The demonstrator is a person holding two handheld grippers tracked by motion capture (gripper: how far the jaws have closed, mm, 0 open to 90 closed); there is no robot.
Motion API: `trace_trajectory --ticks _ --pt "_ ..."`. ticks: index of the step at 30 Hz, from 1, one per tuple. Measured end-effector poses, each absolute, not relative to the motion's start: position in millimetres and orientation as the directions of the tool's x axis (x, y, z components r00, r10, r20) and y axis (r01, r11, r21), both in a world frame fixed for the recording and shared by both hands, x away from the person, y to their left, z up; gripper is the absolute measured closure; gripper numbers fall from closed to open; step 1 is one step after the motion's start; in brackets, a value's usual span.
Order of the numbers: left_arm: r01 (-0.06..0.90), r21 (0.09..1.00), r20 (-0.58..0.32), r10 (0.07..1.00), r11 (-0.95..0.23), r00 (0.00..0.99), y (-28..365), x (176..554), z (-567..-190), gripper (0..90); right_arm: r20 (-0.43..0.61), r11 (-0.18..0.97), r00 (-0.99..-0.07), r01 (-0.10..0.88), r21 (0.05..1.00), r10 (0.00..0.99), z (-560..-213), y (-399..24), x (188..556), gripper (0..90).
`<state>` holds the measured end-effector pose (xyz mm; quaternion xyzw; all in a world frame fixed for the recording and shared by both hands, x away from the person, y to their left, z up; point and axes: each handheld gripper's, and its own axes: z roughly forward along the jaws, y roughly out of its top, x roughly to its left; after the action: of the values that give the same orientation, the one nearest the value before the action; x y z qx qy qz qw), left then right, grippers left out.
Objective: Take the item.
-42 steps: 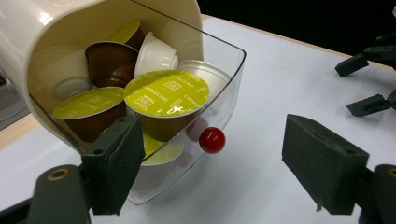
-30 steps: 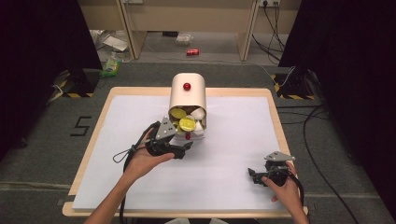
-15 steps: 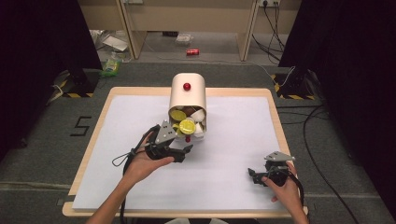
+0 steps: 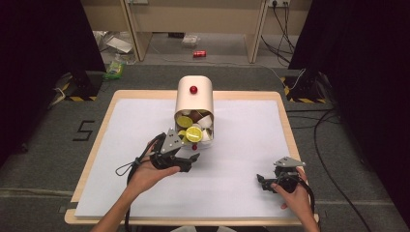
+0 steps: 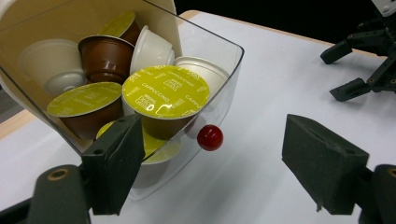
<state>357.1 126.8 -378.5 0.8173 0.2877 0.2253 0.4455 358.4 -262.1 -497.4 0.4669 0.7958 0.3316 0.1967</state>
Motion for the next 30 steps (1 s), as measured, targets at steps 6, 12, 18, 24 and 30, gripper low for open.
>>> trace_trajectory --ticks 6,12,18,24,30 --pt "0.274 0.858 0.104 0.669 -0.435 0.736 127.3 355.5 -378.9 21.1 -0.004 0.344 -0.487 0.612 0.712 0.874 -497.4 -262.1 358.4 7.2" --pt "0.285 0.859 0.085 0.668 -0.425 0.739 128.6 356.7 -377.7 21.1 -0.004 0.344 -0.487 0.613 0.711 0.874 -497.4 -262.1 358.4 7.2" --pt "0.313 0.862 0.047 0.677 -0.399 0.735 131.1 359.6 -374.9 21.9 -0.004 0.344 -0.487 0.613 0.712 0.874 -497.4 -262.1 358.5 7.2" --pt "0.318 0.872 0.034 0.693 -0.373 0.720 135.3 364.3 -369.6 21.8 -0.003 0.344 -0.487 0.613 0.711 0.874 -497.4 -262.1 358.5 7.2" --pt "0.319 0.875 0.035 0.704 -0.365 0.709 134.8 372.2 -359.8 22.0 -0.003 0.344 -0.487 0.613 0.712 0.874 -497.4 -262.1 358.5 7.2"
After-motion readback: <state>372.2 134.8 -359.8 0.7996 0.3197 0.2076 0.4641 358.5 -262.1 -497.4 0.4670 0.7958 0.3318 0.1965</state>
